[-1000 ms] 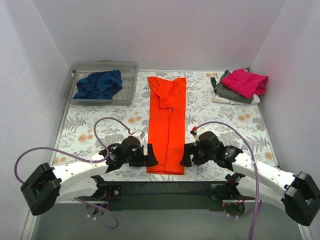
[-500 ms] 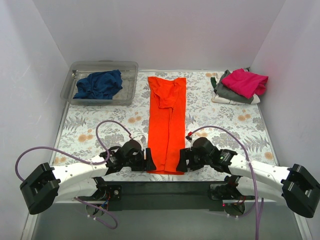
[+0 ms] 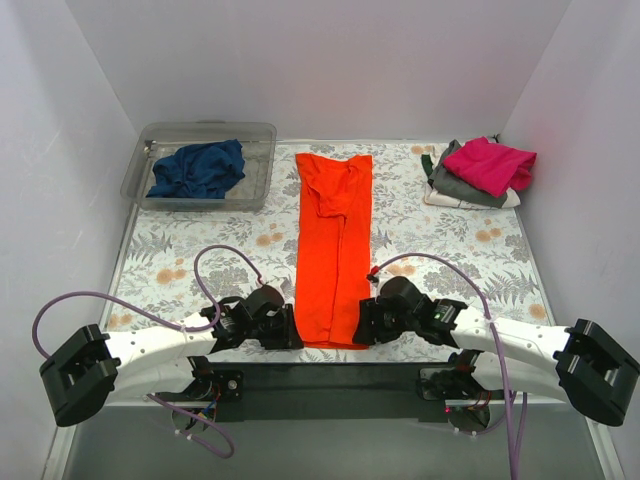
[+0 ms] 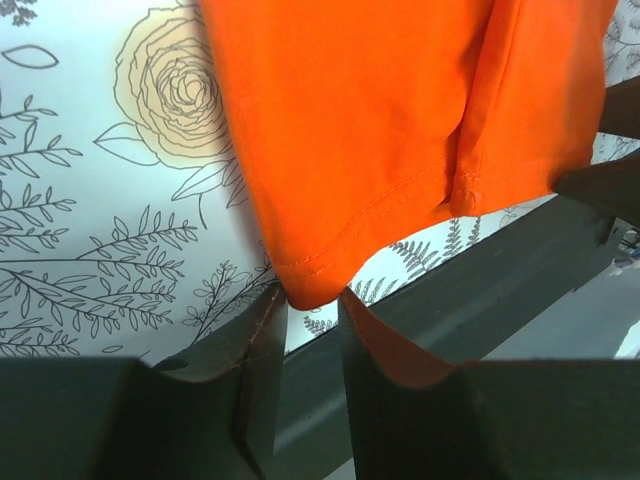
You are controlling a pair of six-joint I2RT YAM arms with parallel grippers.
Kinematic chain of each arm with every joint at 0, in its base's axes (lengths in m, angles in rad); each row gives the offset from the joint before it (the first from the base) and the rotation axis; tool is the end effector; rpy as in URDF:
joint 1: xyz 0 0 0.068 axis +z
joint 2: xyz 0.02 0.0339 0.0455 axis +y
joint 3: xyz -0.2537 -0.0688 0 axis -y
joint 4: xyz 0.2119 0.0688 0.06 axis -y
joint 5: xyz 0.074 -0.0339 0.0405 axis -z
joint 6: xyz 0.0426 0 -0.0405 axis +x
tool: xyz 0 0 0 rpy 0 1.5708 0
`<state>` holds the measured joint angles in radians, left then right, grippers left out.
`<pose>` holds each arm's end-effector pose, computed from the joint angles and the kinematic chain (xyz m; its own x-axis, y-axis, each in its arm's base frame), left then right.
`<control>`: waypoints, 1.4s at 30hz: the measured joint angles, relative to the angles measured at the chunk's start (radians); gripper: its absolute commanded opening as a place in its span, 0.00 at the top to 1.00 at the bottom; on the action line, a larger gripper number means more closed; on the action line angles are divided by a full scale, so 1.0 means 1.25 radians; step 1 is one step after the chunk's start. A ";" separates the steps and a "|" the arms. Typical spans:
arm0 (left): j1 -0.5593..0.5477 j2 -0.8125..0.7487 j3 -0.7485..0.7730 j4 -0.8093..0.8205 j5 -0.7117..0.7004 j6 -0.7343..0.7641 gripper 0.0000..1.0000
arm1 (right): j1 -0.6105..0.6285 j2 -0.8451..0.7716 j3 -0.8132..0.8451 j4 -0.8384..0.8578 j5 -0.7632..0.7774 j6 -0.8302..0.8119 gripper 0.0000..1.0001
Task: Fold and stack the t-shirts
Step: Fold the tshirt
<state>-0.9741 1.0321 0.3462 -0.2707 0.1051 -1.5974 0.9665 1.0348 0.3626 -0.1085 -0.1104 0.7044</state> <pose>0.0856 -0.1339 0.1484 -0.8441 -0.5266 0.1010 -0.4818 0.6622 -0.5738 0.0963 0.1477 0.1647 -0.8632 -0.1173 -0.4911 -0.3982 0.7563 0.5191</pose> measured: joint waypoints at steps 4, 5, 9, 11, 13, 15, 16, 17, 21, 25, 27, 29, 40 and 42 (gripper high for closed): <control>-0.003 0.001 -0.002 -0.014 -0.003 -0.002 0.84 | 0.008 0.001 0.000 -0.006 0.001 0.001 0.70; -0.003 0.002 -0.003 -0.014 -0.004 -0.002 0.85 | 0.009 0.002 0.000 -0.009 0.001 0.001 0.73; -0.004 0.002 -0.004 -0.014 -0.006 -0.002 0.88 | 0.013 0.007 0.000 -0.018 0.003 -0.001 0.89; -0.004 0.002 -0.005 -0.014 -0.009 0.000 0.94 | 0.013 0.012 0.000 -0.020 0.003 -0.002 0.93; -0.004 0.002 -0.006 -0.014 -0.012 0.001 1.00 | 0.014 0.016 0.000 -0.022 0.005 -0.001 0.98; -0.004 0.002 -0.006 -0.012 -0.013 0.003 1.00 | 0.014 0.017 0.000 -0.025 0.008 -0.002 0.99; -0.004 0.002 -0.007 -0.009 -0.012 0.004 1.00 | 0.014 0.017 0.001 -0.027 0.009 -0.002 0.99; -0.004 0.001 -0.008 -0.007 -0.011 0.005 1.00 | 0.014 0.019 0.002 -0.030 0.009 -0.002 0.99; -0.004 0.002 -0.009 0.001 -0.005 0.012 1.00 | 0.014 0.024 0.011 -0.046 0.015 -0.007 0.99; -0.004 0.002 -0.010 0.013 0.007 0.016 1.00 | 0.014 0.031 0.048 -0.076 0.034 -0.026 0.99; -0.005 0.002 -0.006 0.022 0.010 0.018 1.00 | 0.015 0.037 0.074 -0.085 0.047 -0.038 0.99; -0.005 0.002 0.005 0.032 0.009 0.018 1.00 | 0.015 0.047 0.104 -0.095 0.064 -0.052 0.99; 0.081 0.023 0.069 0.154 0.003 0.035 1.00 | -0.025 0.103 0.184 -0.105 0.151 -0.122 0.99; 0.109 0.046 0.073 0.181 0.003 0.042 1.00 | -0.051 0.114 0.186 -0.102 0.159 -0.135 0.99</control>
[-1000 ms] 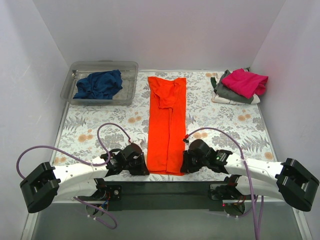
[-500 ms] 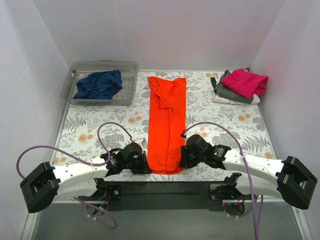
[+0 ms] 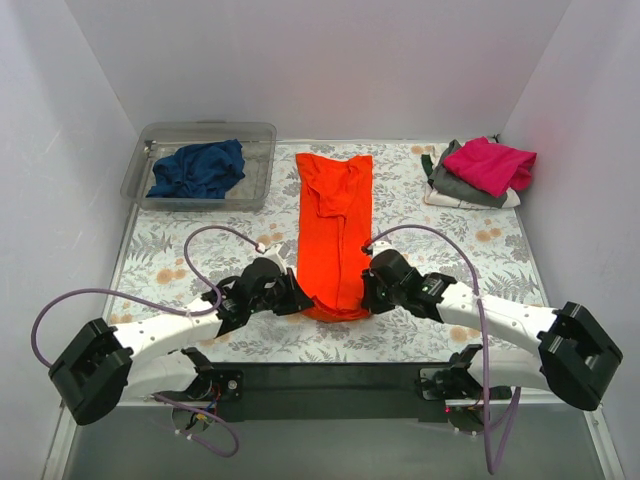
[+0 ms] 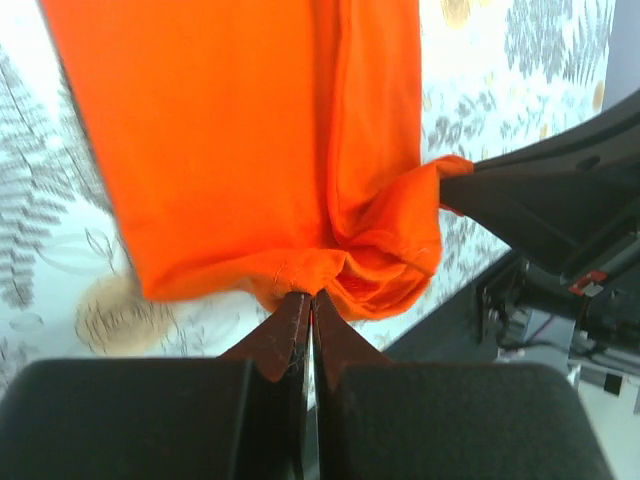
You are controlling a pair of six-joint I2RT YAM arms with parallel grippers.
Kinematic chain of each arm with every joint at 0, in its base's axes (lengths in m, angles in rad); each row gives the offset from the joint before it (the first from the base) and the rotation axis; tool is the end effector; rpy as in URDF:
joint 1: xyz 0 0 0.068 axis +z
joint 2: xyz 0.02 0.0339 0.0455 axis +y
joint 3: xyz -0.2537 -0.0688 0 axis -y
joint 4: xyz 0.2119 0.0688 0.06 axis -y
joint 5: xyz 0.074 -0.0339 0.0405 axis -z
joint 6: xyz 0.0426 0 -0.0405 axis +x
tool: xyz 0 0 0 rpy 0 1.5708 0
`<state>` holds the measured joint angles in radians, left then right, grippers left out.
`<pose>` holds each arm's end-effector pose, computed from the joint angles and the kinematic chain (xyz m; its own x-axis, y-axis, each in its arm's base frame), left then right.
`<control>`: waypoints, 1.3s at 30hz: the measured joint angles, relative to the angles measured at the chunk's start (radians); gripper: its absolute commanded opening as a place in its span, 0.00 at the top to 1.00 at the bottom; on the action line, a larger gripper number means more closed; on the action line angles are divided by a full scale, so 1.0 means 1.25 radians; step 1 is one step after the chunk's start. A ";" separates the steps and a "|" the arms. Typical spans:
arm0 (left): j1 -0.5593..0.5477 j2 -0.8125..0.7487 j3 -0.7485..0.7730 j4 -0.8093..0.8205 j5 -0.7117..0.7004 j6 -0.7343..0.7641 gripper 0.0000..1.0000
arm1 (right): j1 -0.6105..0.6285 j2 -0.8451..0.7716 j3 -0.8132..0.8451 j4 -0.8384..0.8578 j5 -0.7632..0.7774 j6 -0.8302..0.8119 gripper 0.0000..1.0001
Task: Fold and stack the t-shirts
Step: Fold the tshirt
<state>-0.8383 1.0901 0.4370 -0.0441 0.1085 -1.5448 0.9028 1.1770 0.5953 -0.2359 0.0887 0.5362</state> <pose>0.1281 -0.1493 0.1826 -0.8055 -0.5905 0.0496 -0.4086 0.4929 -0.7682 0.1345 0.1643 0.1965 -0.7688 -0.1528 -0.6210 -0.4091 0.8639 0.2939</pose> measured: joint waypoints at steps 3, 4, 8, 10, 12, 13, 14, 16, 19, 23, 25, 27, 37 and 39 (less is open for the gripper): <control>0.036 0.052 0.014 0.042 0.000 0.010 1.00 | -0.043 0.025 0.010 0.005 0.005 -0.023 0.99; 0.045 0.069 0.019 0.056 0.002 0.014 1.00 | -0.057 0.037 0.017 0.009 0.005 -0.032 0.99; 0.085 0.136 0.054 0.094 0.010 0.037 1.00 | -0.112 0.103 0.064 0.030 -0.006 -0.069 0.99; 0.101 0.176 0.083 0.110 0.015 0.049 1.00 | -0.132 0.138 0.094 0.039 -0.014 -0.086 0.99; 0.115 0.215 0.112 0.124 0.022 0.062 1.00 | -0.147 0.179 0.130 0.049 -0.021 -0.103 0.99; 0.122 0.233 0.128 0.129 0.025 0.068 1.00 | -0.153 0.196 0.147 0.052 -0.026 -0.112 0.99; 0.127 0.244 0.136 0.134 0.027 0.073 1.00 | -0.159 0.212 0.164 0.054 -0.030 -0.120 0.99; 0.141 0.256 0.148 0.139 0.028 0.081 1.00 | -0.169 0.240 0.193 0.063 -0.036 -0.132 0.99; 0.165 0.264 0.154 0.144 0.029 0.094 1.00 | -0.182 0.271 0.225 0.066 -0.044 -0.147 0.99; 0.201 0.270 0.161 0.144 0.029 0.108 1.00 | -0.204 0.314 0.263 0.066 -0.054 -0.163 0.99; 0.216 0.285 0.171 0.149 0.031 0.114 1.00 | -0.214 0.338 0.284 0.066 -0.057 -0.168 0.99; 0.228 0.301 0.178 0.155 0.037 0.119 1.00 | -0.222 0.363 0.307 0.066 -0.059 -0.173 0.99; 0.270 0.406 0.249 0.171 0.074 0.148 1.00 | -0.263 0.429 0.385 0.065 -0.075 -0.196 0.99; 0.281 0.418 0.261 0.174 0.081 0.152 1.00 | -0.272 0.430 0.397 0.065 -0.079 -0.200 0.99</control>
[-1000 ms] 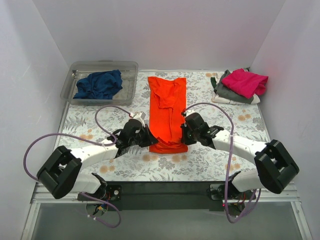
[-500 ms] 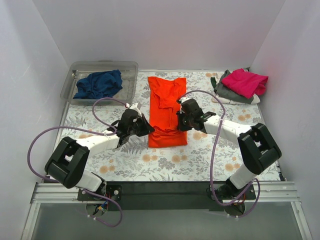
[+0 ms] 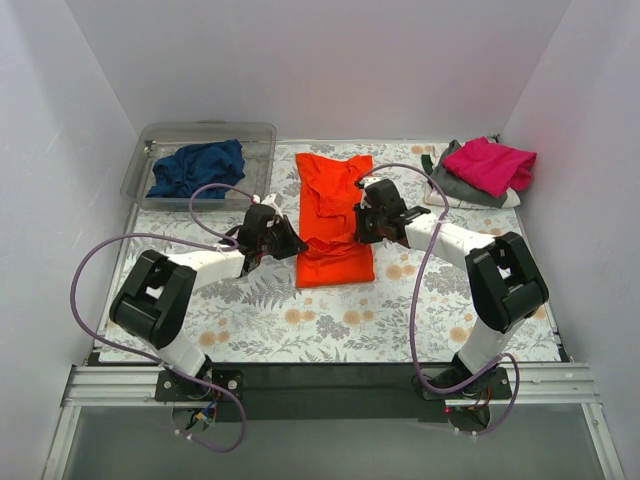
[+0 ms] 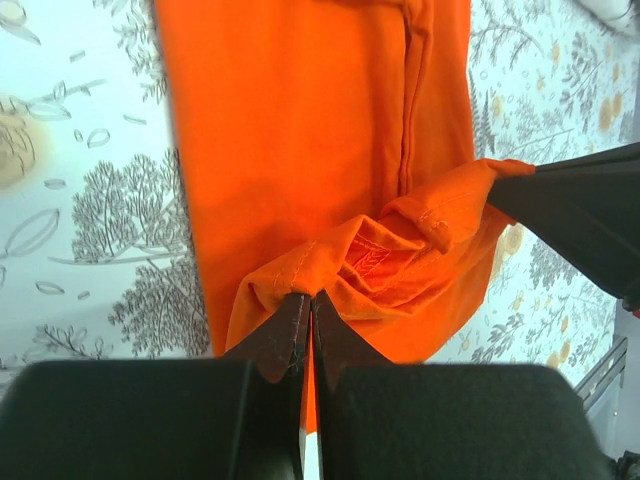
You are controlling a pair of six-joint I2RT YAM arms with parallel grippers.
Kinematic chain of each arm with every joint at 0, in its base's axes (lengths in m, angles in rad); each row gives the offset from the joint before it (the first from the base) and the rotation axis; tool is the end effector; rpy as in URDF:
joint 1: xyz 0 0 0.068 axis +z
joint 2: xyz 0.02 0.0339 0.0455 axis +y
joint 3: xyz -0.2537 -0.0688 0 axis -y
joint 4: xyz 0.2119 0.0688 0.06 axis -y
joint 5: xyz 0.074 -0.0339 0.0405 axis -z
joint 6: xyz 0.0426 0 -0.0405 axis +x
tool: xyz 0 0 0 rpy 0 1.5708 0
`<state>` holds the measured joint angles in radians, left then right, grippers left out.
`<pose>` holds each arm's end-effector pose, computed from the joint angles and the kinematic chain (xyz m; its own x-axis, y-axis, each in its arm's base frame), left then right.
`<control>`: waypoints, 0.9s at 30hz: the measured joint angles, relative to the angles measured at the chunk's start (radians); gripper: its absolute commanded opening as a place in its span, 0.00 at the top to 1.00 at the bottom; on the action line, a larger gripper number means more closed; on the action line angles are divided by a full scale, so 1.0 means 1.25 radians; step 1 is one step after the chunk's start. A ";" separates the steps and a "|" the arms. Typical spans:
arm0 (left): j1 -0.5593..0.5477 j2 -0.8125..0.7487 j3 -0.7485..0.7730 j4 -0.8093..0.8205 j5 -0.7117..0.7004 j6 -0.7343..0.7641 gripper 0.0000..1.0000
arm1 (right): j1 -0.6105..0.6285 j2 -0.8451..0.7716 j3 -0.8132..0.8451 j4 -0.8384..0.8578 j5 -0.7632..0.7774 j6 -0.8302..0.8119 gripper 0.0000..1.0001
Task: Fold and stack the t-shirts
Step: Fold the tshirt
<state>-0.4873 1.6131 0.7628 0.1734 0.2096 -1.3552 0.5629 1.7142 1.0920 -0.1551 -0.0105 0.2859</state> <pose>0.2660 -0.1510 0.1749 -0.7058 -0.7073 -0.0394 -0.4120 0.4552 -0.7894 0.2928 0.1853 0.2081 -0.7213 -0.1217 -0.6818 -0.3507 0.9131 0.2081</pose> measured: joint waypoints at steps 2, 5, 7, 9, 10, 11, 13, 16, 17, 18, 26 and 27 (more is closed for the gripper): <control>0.008 0.009 0.012 0.001 0.006 0.005 1.00 | -0.008 0.002 0.013 0.000 -0.003 -0.003 0.99; 0.020 0.028 0.038 0.005 0.014 0.011 1.00 | -0.023 0.010 0.033 0.000 -0.012 -0.007 0.99; 0.028 0.044 0.057 0.009 0.018 0.014 1.00 | -0.034 0.025 0.052 0.000 -0.017 -0.011 0.99; 0.034 0.063 0.078 0.013 0.026 0.019 1.00 | -0.044 0.047 0.072 -0.001 -0.022 -0.016 0.99; 0.039 0.076 0.090 0.013 0.031 0.020 1.00 | -0.049 0.059 0.083 -0.001 -0.025 -0.018 0.99; 0.043 0.085 0.099 0.015 0.034 0.022 1.00 | -0.053 0.071 0.093 -0.002 -0.027 -0.021 0.99; 0.052 0.108 0.116 0.019 0.042 0.024 1.00 | -0.060 0.096 0.116 -0.005 -0.034 -0.023 0.99; 0.064 0.142 0.139 0.020 0.052 0.026 1.00 | -0.067 0.127 0.142 -0.008 -0.038 -0.026 0.99; 0.068 0.152 0.146 0.020 0.054 0.026 1.00 | -0.069 0.137 0.151 -0.009 -0.041 -0.026 0.99; 0.071 0.161 0.152 0.020 0.056 0.026 1.00 | -0.072 0.144 0.159 -0.011 -0.043 -0.027 0.99; 0.090 0.209 0.208 0.021 0.082 0.036 1.00 | -0.088 0.175 0.205 -0.023 -0.052 -0.034 0.99; 0.091 0.213 0.213 0.023 0.084 0.038 1.00 | -0.090 0.177 0.209 -0.023 -0.052 -0.034 0.99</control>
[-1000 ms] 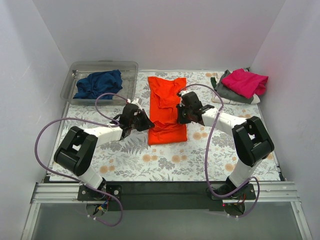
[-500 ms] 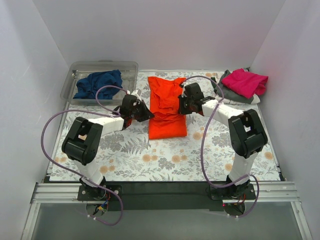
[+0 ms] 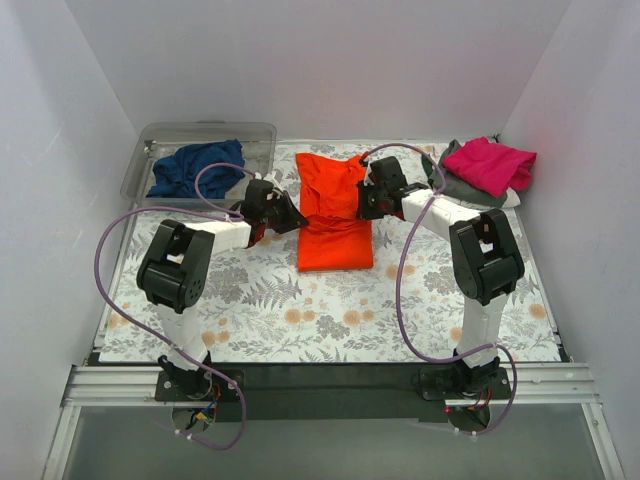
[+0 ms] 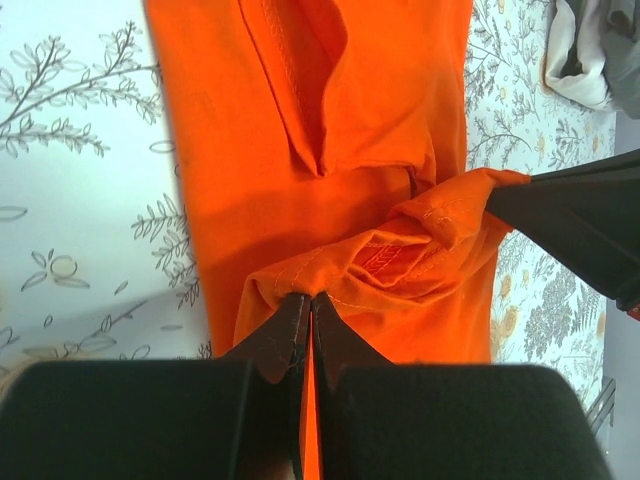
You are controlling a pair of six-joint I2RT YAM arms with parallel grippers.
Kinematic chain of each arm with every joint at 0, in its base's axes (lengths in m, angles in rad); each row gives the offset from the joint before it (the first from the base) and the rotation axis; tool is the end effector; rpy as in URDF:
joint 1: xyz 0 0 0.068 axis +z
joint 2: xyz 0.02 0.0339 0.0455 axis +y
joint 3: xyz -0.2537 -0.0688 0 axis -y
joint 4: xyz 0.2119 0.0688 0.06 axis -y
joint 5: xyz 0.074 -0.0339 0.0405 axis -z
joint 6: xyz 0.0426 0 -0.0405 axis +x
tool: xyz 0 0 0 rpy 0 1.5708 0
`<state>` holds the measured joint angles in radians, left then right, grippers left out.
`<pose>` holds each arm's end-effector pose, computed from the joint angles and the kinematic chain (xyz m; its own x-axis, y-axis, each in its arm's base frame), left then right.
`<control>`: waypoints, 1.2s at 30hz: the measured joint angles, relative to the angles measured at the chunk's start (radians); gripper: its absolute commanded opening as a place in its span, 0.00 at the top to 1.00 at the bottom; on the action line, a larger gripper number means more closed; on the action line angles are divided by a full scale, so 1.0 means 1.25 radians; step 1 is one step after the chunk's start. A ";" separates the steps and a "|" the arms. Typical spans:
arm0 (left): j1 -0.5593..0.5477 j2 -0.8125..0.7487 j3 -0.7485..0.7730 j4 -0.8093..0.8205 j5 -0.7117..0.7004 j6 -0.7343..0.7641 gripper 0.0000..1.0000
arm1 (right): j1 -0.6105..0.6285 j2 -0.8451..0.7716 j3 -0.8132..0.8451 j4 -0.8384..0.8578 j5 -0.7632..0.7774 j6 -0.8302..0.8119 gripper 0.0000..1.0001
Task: Fold and stack the t-shirts
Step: Fold the tshirt
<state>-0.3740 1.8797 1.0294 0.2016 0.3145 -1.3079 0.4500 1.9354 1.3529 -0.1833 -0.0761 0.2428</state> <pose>0.3427 -0.1486 0.1664 -0.7032 -0.7105 -0.0266 -0.3931 0.4198 -0.8181 0.3627 0.1788 0.2033 -0.7219 -0.0825 -0.6870 -0.3188 0.9209 0.2245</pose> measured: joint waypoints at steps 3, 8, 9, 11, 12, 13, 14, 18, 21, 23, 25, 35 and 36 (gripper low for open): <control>0.003 0.023 0.022 0.001 0.007 0.005 1.00 | -0.009 0.004 0.008 0.000 -0.002 -0.003 0.99; 0.005 0.064 0.050 0.000 0.008 0.014 1.00 | -0.018 0.021 0.021 -0.001 -0.002 -0.006 0.99; 0.005 0.070 0.052 -0.001 0.007 0.016 1.00 | -0.019 0.026 0.023 -0.001 -0.002 -0.006 0.99; 0.005 0.079 0.055 -0.009 0.008 0.019 0.94 | -0.021 0.036 0.026 -0.002 -0.002 -0.007 0.94; 0.005 0.081 0.056 -0.012 0.008 0.021 0.85 | -0.022 0.039 0.027 -0.003 -0.002 -0.007 0.79; 0.005 0.082 0.058 -0.012 0.009 0.024 0.77 | -0.023 0.041 0.027 -0.005 -0.002 -0.007 0.70; 0.005 0.082 0.061 -0.013 0.010 0.027 0.69 | -0.024 0.041 0.027 -0.009 -0.002 -0.008 0.65; 0.005 0.078 0.073 -0.012 0.003 0.029 0.41 | -0.027 0.039 0.030 -0.020 -0.007 -0.019 0.37; 0.005 0.054 0.074 -0.019 -0.006 0.036 0.33 | -0.029 0.016 0.029 -0.030 -0.004 -0.029 0.32; 0.004 0.030 0.074 -0.022 -0.012 0.038 0.32 | -0.029 -0.021 0.014 -0.031 -0.003 -0.031 0.32; 0.002 -0.001 0.072 -0.024 -0.017 0.040 0.31 | -0.029 -0.072 -0.004 -0.032 -0.003 -0.032 0.31; -0.126 -0.148 -0.041 0.056 -0.046 0.027 0.32 | -0.026 -0.212 -0.087 -0.020 -0.050 -0.045 0.31; -0.145 -0.145 -0.056 0.064 -0.047 0.023 0.32 | -0.025 -0.212 -0.098 -0.021 -0.052 -0.045 0.31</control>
<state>-0.5549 1.6985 0.9600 0.2821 0.2554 -1.2789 0.4183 1.6707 1.2308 -0.2096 -0.1413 0.1864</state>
